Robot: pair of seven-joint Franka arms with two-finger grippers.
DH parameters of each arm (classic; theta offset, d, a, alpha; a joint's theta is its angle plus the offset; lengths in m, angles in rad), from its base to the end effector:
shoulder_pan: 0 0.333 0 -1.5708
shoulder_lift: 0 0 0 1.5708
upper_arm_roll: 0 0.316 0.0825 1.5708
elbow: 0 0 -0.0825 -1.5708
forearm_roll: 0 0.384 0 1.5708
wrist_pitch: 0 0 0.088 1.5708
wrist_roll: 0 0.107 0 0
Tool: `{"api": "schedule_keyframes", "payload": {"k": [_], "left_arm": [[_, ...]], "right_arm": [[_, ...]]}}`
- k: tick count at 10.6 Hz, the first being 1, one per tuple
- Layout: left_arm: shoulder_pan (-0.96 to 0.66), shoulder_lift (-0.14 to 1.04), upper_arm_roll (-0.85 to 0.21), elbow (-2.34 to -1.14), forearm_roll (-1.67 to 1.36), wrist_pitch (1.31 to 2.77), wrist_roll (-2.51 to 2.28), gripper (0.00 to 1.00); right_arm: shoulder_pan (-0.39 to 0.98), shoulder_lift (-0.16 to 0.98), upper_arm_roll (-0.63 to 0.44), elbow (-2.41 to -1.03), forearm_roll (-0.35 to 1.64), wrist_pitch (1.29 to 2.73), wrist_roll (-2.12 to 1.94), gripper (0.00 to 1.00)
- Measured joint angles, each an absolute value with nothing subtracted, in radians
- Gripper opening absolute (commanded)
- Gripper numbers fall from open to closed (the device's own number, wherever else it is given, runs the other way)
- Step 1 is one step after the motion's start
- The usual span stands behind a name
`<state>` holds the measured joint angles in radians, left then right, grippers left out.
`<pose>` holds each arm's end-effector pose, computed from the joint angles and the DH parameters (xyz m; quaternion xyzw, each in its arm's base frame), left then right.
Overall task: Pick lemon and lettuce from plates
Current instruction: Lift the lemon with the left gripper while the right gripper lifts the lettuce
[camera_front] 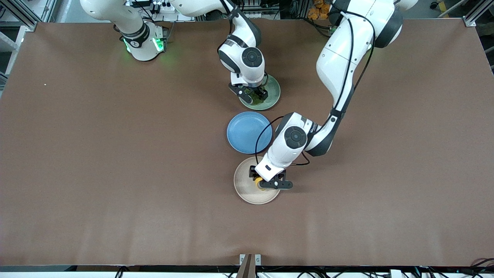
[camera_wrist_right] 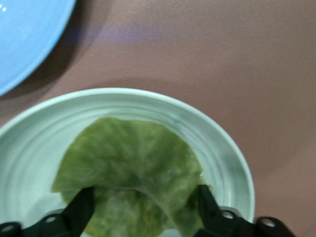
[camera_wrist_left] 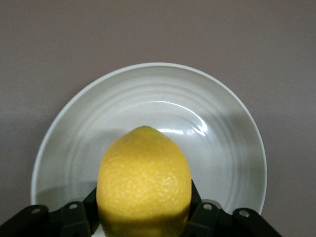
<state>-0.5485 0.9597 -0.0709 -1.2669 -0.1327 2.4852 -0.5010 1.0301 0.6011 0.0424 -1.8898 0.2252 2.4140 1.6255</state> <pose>0.6389 -0.4358 0.1981 0.9889 0.0070 0.0701 0.1309 0.2983 0.5489 0.1784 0.9295 -0.3572 -0.0900 0.0194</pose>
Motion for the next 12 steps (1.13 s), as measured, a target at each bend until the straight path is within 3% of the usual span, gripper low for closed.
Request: {"api": "schedule_keyframes", "payload": {"k": [8, 12], "left_arm": [[-0.430, 0.788, -0.062, -1.259, -0.133, 2.060, -0.459, 0.31], [-0.339, 0.732, -0.055, -1.261, -0.047, 1.846, -0.393, 0.32]], "right_arm": [[1.030, 0.593, 0.023, -1.826, 0.216, 2.413, 1.647, 0.03], [1.028, 0.499, -0.046, -1.811, 0.208, 2.356, 1.643, 0.03]]}}
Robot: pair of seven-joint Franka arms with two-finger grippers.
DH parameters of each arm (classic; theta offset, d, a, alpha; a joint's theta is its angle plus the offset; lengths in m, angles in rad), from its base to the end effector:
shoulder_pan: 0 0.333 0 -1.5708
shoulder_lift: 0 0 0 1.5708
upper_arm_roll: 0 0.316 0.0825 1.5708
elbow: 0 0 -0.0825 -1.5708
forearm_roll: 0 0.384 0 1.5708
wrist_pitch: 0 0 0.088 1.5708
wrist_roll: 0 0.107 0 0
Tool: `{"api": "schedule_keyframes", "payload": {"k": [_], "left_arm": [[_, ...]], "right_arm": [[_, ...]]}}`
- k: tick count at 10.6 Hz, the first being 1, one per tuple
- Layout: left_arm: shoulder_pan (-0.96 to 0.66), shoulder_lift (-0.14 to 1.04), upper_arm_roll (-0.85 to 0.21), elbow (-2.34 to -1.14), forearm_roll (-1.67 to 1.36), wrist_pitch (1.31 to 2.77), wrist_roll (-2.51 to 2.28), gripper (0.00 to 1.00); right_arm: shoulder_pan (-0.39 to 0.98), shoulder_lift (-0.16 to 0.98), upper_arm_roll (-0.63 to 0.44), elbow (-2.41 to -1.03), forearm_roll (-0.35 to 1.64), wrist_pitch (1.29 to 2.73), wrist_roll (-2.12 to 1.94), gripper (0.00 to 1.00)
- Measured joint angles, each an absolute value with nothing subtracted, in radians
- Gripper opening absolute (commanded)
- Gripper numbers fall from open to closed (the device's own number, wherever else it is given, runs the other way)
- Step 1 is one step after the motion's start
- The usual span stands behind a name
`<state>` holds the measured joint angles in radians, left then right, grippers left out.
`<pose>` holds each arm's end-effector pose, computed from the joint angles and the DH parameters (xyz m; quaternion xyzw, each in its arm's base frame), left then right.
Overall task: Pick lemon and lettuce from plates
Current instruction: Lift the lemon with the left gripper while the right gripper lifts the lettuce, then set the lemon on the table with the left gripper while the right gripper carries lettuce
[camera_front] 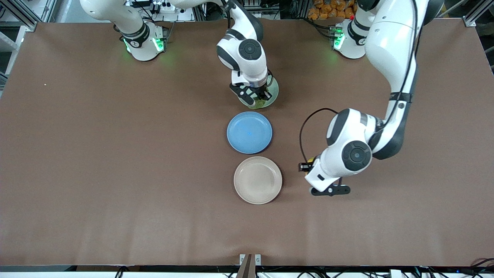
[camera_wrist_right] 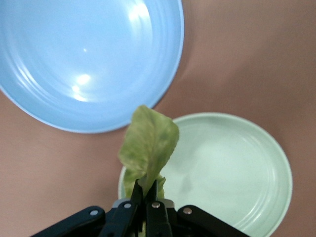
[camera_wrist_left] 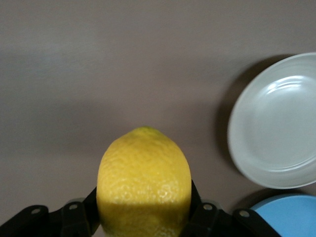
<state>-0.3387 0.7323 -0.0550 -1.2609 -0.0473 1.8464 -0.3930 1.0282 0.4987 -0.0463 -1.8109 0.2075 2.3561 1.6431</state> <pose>0.6746 -0.2740 0.3127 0.9964 0.0134 -0.0830 0.0100 0.3602 0.5484 0.2711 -0.9192 0.3878 0.0558 0.0395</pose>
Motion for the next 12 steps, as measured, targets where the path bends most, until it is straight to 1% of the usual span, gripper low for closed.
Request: {"api": "schedule_keyframes", "payload": {"k": [2, 4, 6, 9, 10, 12], "left_arm": [[-0.293, 0.727, -0.052, -1.268, 0.034, 1.742, -0.360, 0.32], [-0.218, 0.727, -0.049, -1.288, 0.057, 1.701, -0.270, 0.32], [-0.148, 0.729, -0.050, -1.316, 0.057, 1.695, -0.206, 0.32], [-0.120, 0.753, -0.050, -1.349, 0.060, 1.696, -0.193, 0.32], [-0.121, 0.769, -0.051, -1.350, 0.061, 1.700, -0.193, 0.32], [-0.117, 0.794, -0.051, -1.350, 0.062, 1.715, -0.190, 0.32]], "right_arm": [[1.027, 0.461, -0.113, -1.810, 0.172, 2.329, 1.605, 0.03], [1.024, 0.452, -0.196, -1.801, 0.164, 2.328, 1.524, 0.03], [1.023, 0.450, -0.279, -1.791, 0.159, 2.304, 1.415, 0.03], [1.018, 0.439, -0.414, -1.785, 0.158, 2.213, 1.206, 0.03], [1.005, 0.434, -0.447, -1.785, 0.158, 2.193, 1.146, 0.04], [0.957, 0.429, -0.461, -1.785, 0.158, 2.174, 1.066, 0.04]]}}
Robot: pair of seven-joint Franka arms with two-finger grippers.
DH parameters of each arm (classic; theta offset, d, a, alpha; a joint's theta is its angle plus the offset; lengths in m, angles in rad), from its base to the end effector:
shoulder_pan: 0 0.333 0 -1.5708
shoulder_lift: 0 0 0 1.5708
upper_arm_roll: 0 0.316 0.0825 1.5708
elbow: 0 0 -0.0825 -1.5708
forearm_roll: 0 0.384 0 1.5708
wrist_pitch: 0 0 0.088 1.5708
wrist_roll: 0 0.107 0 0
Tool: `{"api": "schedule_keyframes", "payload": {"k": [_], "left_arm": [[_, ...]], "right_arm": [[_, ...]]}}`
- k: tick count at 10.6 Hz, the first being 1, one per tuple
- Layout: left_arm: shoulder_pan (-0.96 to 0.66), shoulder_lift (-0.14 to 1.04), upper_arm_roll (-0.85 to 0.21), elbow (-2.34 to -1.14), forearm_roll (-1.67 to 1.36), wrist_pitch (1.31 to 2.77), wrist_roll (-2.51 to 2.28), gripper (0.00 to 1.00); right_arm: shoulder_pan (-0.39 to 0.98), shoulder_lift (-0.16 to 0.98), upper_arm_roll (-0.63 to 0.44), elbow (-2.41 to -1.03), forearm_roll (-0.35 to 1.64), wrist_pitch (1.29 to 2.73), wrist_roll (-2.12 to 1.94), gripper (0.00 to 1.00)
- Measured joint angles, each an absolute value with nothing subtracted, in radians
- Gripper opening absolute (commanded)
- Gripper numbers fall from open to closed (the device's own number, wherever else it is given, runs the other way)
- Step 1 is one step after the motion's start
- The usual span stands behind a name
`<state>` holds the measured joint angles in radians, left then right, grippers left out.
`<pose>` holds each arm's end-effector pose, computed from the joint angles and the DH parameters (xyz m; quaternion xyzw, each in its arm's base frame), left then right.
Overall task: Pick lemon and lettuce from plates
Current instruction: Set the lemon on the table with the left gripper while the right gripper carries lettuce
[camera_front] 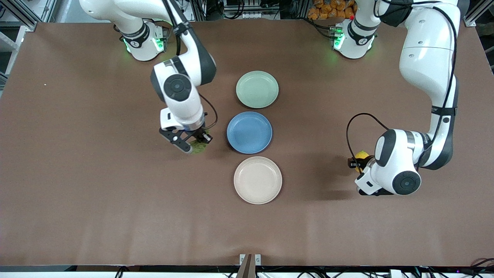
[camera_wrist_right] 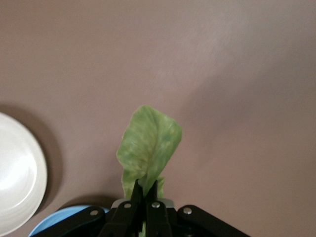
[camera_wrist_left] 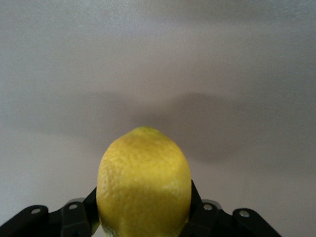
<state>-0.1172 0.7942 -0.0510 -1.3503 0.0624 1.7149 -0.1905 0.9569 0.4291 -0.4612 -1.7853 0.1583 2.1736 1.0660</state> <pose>0.6784 -0.1027 0.2230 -0.9771 -0.0035 0.2074 0.0476 0.5543 0.3345 0.3363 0.9515 -0.3063 0.0227 0.0166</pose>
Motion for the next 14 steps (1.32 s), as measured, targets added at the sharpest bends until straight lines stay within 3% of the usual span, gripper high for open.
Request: {"api": "schedule_keyframes", "payload": {"k": [4, 5, 6, 10, 14], "left_arm": [[-0.078, 0.838, -0.050, -1.351, 0.064, 1.795, -0.138, 0.34], [-0.076, 0.847, -0.050, -1.351, 0.064, 1.809, -0.137, 0.59], [-0.077, 0.850, -0.051, -1.351, 0.064, 1.813, -0.137, 1.00], [-0.081, 0.849, -0.055, -1.346, 0.064, 1.816, -0.137, 1.00], [-0.086, 0.827, -0.062, -1.332, 0.140, 1.781, -0.134, 1.00]], "right_arm": [[0.948, 0.429, -0.458, -1.786, 0.158, 2.168, 1.039, 0.04], [0.946, 0.429, -0.460, -1.785, 0.158, 2.149, 1.016, 0.04], [0.939, 0.427, -0.463, -1.785, 0.158, 2.129, 0.991, 0.04], [0.859, 0.413, -0.464, -1.785, 0.158, 2.083, 0.903, 0.04], [0.600, 0.409, -0.285, -1.784, 0.154, 2.074, 0.801, 0.04]]}}
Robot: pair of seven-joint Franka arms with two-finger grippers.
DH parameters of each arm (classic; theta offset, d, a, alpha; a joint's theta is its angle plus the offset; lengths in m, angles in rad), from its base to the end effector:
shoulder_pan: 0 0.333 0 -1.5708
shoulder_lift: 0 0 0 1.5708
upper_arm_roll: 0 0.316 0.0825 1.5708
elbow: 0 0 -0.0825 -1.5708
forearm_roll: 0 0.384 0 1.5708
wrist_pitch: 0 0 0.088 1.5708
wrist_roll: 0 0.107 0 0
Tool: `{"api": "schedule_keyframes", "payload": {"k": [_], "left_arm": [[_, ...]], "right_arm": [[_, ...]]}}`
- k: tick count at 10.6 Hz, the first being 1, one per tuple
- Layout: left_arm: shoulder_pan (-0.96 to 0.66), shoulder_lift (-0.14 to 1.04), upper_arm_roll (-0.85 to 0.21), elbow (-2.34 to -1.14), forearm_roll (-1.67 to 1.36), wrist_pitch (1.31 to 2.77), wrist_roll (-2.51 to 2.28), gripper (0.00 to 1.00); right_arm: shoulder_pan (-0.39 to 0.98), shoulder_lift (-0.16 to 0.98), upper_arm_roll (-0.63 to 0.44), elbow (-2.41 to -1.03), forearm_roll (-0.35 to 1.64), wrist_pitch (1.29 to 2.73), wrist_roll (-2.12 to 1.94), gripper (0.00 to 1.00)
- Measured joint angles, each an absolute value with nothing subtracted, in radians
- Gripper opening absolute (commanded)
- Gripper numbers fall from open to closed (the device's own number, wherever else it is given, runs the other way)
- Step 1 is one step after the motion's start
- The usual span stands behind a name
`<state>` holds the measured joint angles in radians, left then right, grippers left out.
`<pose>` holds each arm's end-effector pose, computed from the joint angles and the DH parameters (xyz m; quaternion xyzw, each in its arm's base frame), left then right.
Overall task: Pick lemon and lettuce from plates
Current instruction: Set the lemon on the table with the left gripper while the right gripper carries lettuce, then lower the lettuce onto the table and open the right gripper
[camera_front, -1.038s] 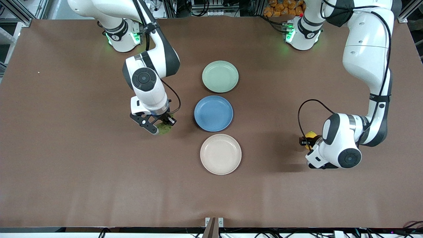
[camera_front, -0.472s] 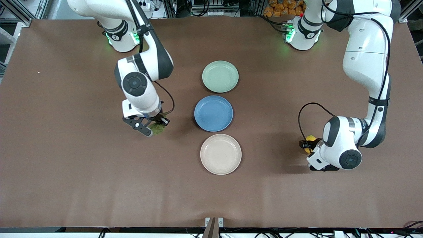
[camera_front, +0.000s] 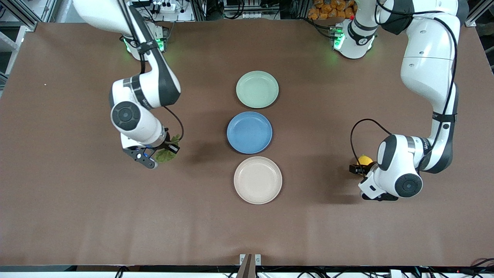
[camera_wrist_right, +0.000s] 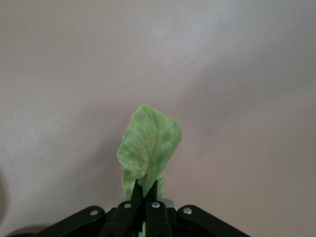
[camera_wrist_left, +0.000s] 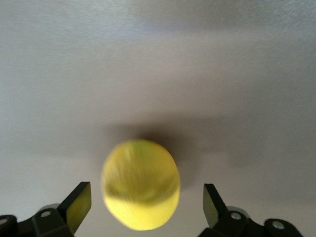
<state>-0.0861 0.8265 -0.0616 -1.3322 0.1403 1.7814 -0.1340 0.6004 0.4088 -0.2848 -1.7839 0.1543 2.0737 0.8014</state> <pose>0.6917 -0.0823 0.2111 -0.9812 0.0284 0.1788 0.0663 0.5983 0.2178 0.3259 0.9611 -0.2714 -0.0470 0.0186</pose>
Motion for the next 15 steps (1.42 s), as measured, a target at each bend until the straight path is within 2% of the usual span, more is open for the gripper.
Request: {"api": "schedule_keyframes", "payload": {"k": [4, 10, 13, 15], "left_arm": [[-0.082, 0.757, -0.063, -1.322, 0.148, 1.683, -0.130, 1.00], [-0.073, 0.612, -0.063, -1.310, 0.125, 1.599, -0.130, 1.00], [-0.073, 0.572, -0.063, -1.310, 0.124, 1.581, -0.130, 1.00], [-0.069, 0.550, -0.063, -1.310, 0.124, 1.559, -0.130, 1.00]], "right_arm": [[0.456, 0.409, -0.244, -1.789, 0.137, 2.066, 0.652, 0.05], [0.350, 0.422, -0.240, -1.798, 0.125, 2.074, 0.581, 0.05], [0.236, 0.450, -0.240, -1.800, 0.112, 2.110, 0.454, 0.06], [0.223, 0.466, -0.237, -1.802, 0.112, 2.116, 0.440, 0.07]]}}
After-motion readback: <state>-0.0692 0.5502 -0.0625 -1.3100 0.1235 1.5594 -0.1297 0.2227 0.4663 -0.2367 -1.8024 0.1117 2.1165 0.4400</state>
